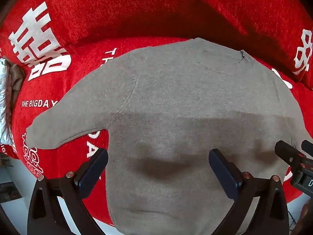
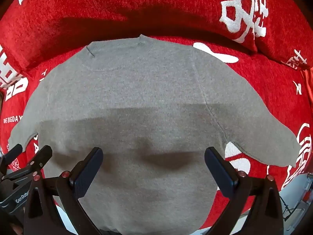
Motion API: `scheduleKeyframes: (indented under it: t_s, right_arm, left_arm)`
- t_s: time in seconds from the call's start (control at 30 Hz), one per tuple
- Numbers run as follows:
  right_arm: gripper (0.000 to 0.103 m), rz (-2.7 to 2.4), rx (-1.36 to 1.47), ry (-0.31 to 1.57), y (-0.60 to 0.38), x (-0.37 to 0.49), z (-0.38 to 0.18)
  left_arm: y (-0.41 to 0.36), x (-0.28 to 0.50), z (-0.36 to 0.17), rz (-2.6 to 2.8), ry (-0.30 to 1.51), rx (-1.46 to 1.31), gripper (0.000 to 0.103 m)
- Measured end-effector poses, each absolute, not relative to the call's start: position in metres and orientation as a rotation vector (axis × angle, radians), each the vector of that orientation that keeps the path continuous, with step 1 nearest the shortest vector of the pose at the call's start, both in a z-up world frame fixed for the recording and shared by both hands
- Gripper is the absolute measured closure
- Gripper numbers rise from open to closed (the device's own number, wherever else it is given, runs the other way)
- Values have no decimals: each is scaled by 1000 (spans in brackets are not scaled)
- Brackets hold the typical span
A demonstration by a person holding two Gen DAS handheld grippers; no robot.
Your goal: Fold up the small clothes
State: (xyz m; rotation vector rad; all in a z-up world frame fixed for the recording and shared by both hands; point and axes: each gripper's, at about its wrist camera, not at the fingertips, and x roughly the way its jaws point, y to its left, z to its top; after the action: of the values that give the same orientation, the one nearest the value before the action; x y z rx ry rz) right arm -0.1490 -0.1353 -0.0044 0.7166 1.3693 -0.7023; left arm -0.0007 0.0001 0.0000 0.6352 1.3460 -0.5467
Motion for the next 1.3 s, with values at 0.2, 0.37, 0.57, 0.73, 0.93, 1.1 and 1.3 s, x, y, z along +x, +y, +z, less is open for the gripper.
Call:
scheduleKeyframes:
  t_s: [0.2, 0.37, 0.57, 0.73, 0.93, 1.1, 1.3]
  right_arm:
    - [0, -702, 713, 1367, -135, -150, -5]
    - [0, -703, 716, 1363, -136, -154, -4]
    - [0, -709, 710, 1362, -136, -158, -3]
    - [0, -708, 715, 1361, -136, -160, -2]
    - [0, -710, 717, 1363, -133, -162, -3]
    - [0, -707, 710, 1365, -130, -160, -3]
    - [0, -707, 708, 1366, -127, -159, -3]
  left_arm:
    - [1, -3, 0, -552, 1344, 639, 0]
    - [2, -5, 0, -555, 1339, 641, 0]
    - [1, -5, 2, -546, 1344, 634, 0]
    - [-1, -6, 1, -545, 1343, 634, 0]
    - [1, -8, 3, -542, 1342, 635, 0]
    - [4, -6, 3, -541, 1349, 624, 0]
    - [4, -6, 2, -538, 1341, 626, 0]
